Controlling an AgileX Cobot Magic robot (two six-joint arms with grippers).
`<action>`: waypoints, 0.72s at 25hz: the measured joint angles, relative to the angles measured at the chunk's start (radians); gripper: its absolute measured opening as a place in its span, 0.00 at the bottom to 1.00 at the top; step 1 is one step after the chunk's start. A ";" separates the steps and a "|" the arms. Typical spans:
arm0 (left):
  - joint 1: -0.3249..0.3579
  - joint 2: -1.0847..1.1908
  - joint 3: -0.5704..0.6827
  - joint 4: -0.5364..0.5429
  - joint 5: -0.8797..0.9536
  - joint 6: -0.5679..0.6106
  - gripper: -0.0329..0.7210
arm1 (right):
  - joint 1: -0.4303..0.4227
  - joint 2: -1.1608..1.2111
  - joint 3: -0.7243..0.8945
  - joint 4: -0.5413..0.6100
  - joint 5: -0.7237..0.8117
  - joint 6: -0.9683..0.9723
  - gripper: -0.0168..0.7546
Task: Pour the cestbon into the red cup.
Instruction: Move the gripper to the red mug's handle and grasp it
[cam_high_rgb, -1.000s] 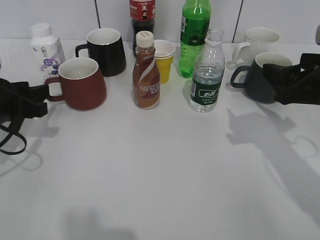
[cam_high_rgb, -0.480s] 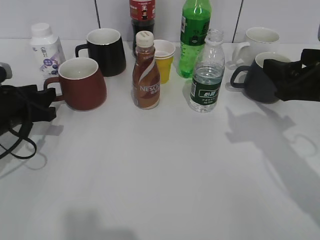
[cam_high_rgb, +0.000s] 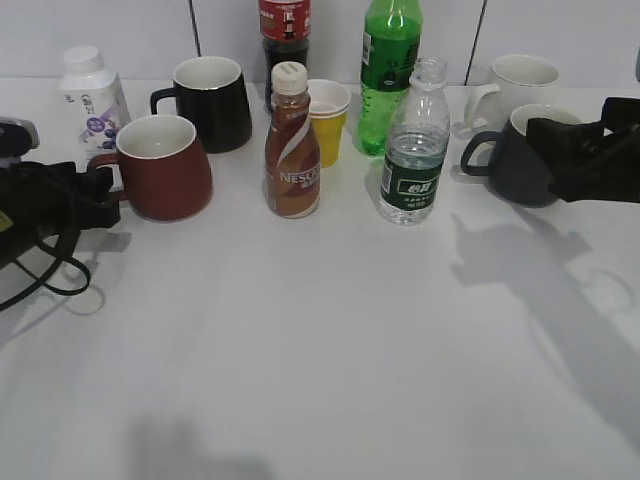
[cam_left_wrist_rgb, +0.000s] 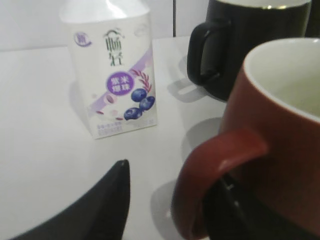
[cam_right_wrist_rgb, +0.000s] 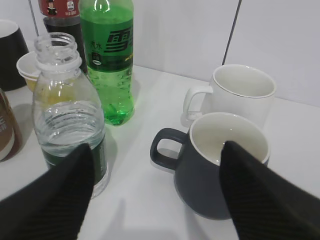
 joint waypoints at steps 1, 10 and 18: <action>0.000 0.008 -0.007 0.000 0.001 0.000 0.52 | 0.000 0.000 0.000 0.000 0.000 0.000 0.78; 0.000 0.068 -0.096 0.002 0.003 0.000 0.39 | 0.000 0.000 0.000 0.000 0.000 0.000 0.78; 0.001 0.142 -0.180 0.087 0.003 0.007 0.12 | 0.000 0.000 0.000 -0.020 0.000 0.000 0.78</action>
